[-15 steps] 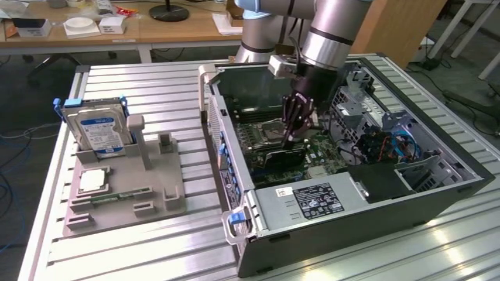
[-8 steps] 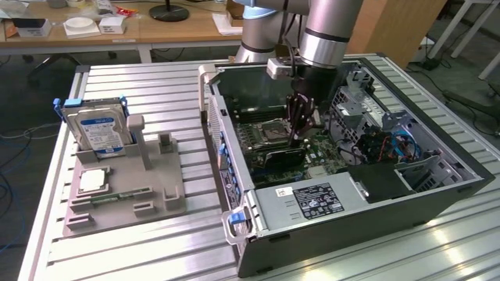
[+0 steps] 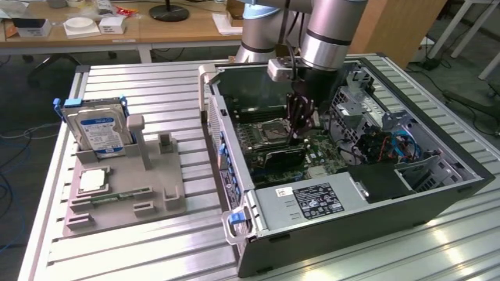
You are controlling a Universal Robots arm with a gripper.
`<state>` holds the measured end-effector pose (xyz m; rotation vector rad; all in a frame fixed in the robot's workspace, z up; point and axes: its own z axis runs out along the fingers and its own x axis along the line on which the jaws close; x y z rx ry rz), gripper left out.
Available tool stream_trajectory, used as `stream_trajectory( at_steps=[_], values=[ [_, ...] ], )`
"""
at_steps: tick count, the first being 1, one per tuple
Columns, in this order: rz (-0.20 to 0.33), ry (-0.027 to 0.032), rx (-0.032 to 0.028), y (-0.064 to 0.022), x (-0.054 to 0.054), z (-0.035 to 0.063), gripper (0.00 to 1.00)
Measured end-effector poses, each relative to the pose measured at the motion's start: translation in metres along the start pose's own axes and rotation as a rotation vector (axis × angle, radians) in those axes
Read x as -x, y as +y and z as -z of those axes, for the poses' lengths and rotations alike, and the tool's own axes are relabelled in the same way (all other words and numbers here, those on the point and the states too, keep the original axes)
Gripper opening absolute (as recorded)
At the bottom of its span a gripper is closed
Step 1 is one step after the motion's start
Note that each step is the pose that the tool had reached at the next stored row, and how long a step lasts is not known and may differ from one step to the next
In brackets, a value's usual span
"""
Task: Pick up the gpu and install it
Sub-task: 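Press down on the gpu until it lock into place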
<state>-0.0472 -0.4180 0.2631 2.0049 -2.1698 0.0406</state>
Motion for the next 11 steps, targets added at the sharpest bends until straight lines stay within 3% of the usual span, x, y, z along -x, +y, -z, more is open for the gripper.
stream_trajectory(
  at_steps=[11],
  values=[
    [0.000, 0.0001, -0.0005, -0.0005, -0.0061, -0.0009, 0.10]
  ],
)
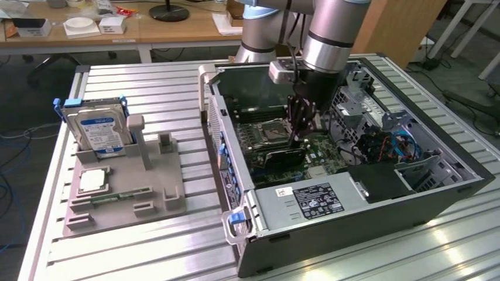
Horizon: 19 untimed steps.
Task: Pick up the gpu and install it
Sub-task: 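Press down on the gpu until it lock into place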
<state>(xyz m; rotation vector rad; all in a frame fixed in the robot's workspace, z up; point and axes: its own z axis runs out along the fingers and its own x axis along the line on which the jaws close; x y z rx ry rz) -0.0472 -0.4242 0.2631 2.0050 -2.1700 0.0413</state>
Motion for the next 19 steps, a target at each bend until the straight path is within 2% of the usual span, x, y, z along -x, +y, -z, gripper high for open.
stream_trajectory(
  at_steps=[4, 8, 11, 13, 16, 19],
  values=[
    [0.000, 0.0002, 0.0000, -0.0001, 0.000, -0.0005, 0.10],
    [0.000, 0.0016, 0.0000, -0.0005, 0.001, -0.0055, 0.10],
    [0.000, 0.0005, -0.0002, -0.0004, 0.001, -0.0058, 0.10],
    [0.000, -0.0018, -0.0008, -0.0001, 0.001, -0.0028, 0.10],
    [0.000, 0.0000, -0.0004, 0.0009, -0.001, 0.0067, 0.10],
    [0.000, 0.0002, -0.0014, 0.0030, -0.002, 0.0085, 0.10]
  ],
)
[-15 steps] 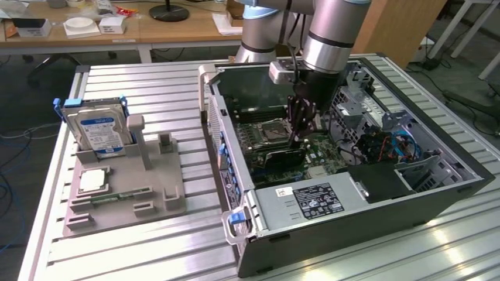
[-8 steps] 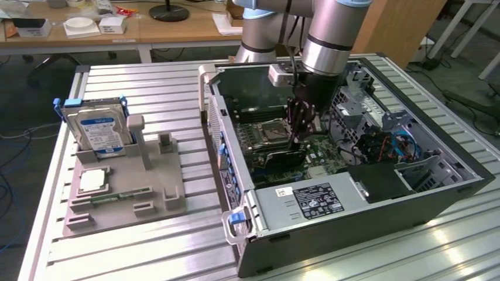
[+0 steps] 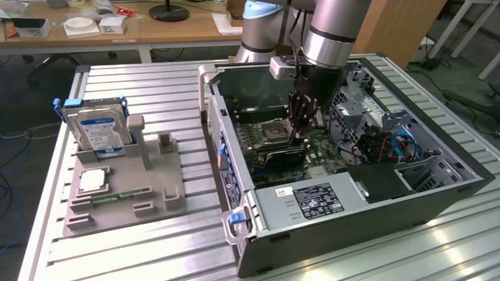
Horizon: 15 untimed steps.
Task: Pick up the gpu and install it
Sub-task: 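Press down on the gpu until it lock into place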
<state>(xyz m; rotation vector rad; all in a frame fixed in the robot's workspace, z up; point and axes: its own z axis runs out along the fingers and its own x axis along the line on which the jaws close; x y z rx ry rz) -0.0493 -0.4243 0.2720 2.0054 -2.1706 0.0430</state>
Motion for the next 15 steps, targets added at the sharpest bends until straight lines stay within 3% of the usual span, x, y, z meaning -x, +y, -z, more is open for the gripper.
stream_trajectory(
  at_steps=[4, 15],
  values=[
    [-0.001, -0.0003, -0.0047, 0.0158, -0.001, -0.0018, 0.10],
    [-0.002, -0.0007, -0.0100, 0.0550, -0.004, -0.0064, 0.10]
  ],
)
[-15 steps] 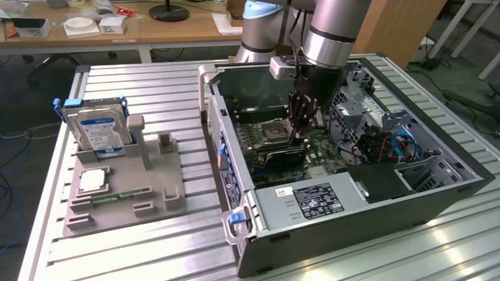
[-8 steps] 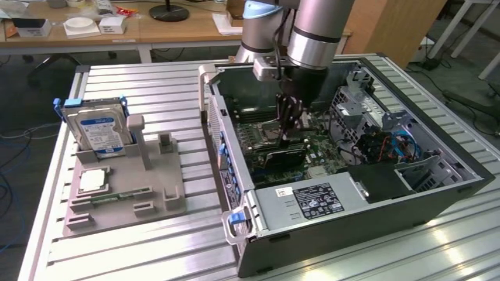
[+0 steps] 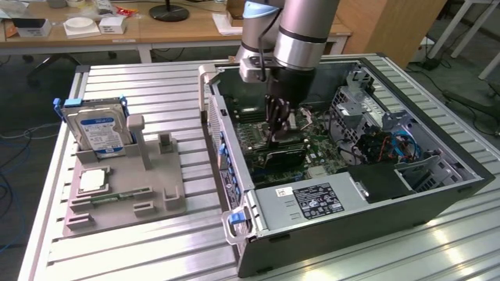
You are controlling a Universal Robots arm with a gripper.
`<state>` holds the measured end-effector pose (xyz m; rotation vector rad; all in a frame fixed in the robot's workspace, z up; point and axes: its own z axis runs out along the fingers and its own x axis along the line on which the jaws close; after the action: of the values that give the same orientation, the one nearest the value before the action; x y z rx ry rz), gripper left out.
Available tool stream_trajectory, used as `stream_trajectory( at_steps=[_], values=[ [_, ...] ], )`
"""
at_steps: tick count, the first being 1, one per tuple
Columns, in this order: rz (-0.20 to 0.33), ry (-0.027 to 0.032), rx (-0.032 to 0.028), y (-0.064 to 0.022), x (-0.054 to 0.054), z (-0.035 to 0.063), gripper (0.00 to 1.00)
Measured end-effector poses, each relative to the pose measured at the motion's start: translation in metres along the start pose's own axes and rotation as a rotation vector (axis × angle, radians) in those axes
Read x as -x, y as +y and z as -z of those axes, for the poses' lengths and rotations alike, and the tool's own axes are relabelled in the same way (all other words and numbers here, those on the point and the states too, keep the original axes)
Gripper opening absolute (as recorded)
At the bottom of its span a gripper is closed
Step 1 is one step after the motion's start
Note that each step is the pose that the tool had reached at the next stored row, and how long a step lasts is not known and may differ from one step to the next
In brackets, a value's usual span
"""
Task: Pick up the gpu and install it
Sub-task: 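Press down on the gpu until it lock into place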
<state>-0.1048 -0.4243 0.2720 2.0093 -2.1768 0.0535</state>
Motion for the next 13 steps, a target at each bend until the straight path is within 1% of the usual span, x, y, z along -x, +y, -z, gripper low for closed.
stream_trajectory(
  at_steps=[3, 5, 7, 13],
  values=[
    [0.000, -0.0002, -0.0027, 0.0108, -0.001, -0.0012, 0.10],
    [-0.001, -0.0003, -0.0044, 0.0162, -0.002, -0.0018, 0.10],
    [-0.001, -0.0009, -0.0071, 0.0179, -0.002, -0.0041, 0.10],
    [-0.001, -0.0009, -0.0086, 0.0213, -0.003, -0.0048, 0.10]
  ],
)
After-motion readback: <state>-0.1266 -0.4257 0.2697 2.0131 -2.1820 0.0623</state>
